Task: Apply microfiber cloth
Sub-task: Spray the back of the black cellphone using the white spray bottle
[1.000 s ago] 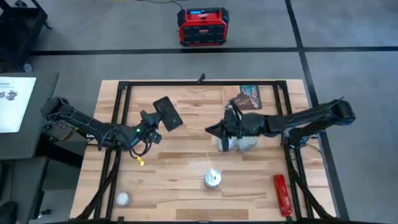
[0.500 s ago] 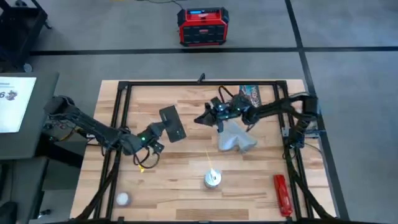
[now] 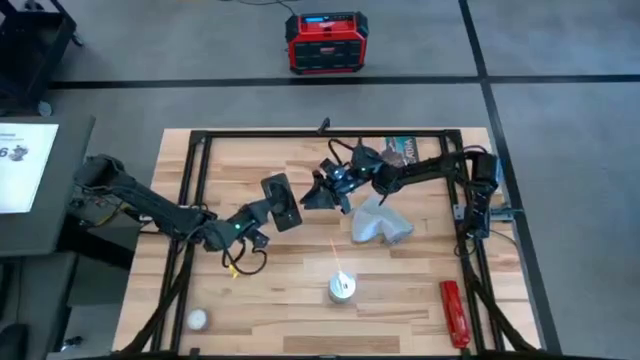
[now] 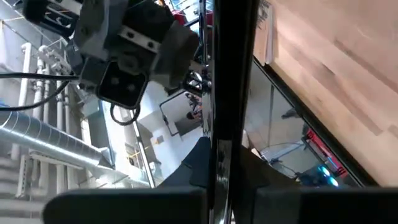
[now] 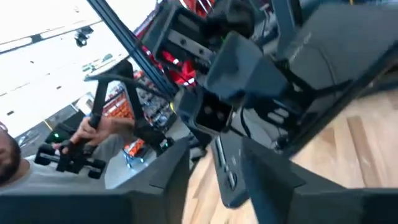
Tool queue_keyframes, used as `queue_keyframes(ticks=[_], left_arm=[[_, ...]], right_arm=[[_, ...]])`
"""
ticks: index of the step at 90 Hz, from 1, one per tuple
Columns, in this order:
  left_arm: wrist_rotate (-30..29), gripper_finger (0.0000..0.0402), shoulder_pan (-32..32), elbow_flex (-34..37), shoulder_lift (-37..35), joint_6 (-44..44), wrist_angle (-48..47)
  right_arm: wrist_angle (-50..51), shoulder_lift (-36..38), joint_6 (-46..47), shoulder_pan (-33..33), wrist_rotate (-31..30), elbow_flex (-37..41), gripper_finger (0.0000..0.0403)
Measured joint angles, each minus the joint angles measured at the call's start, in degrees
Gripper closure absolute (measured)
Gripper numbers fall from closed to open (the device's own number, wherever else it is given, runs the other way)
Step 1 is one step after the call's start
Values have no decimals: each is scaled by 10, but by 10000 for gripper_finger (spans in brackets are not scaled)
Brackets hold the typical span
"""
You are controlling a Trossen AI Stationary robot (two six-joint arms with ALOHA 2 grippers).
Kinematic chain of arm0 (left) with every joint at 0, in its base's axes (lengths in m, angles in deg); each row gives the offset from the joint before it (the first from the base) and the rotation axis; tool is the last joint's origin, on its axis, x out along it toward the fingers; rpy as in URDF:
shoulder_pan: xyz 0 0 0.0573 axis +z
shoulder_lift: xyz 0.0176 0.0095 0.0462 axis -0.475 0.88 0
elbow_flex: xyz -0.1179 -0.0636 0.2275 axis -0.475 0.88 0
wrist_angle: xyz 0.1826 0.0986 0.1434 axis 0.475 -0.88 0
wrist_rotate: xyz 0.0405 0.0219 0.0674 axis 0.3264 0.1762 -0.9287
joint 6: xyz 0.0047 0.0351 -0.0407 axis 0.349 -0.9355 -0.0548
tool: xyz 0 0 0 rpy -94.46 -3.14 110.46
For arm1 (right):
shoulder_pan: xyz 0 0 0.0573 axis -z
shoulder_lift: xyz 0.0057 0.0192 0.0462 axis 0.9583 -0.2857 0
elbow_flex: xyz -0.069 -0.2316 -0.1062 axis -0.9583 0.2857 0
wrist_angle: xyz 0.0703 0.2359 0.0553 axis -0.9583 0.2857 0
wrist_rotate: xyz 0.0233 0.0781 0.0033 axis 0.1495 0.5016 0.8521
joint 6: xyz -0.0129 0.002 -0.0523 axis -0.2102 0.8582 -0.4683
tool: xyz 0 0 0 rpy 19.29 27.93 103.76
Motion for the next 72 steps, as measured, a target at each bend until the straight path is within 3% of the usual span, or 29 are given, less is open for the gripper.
queue_keyframes(ticks=[17,72], left_arm=[[6,399,0,0,0,-10,5],[17,399,-1,0,0,-54,60]], right_arm=[[6,0,0,-4,-13,0,230],[39,0,-2,-12,-72,-1,230]])
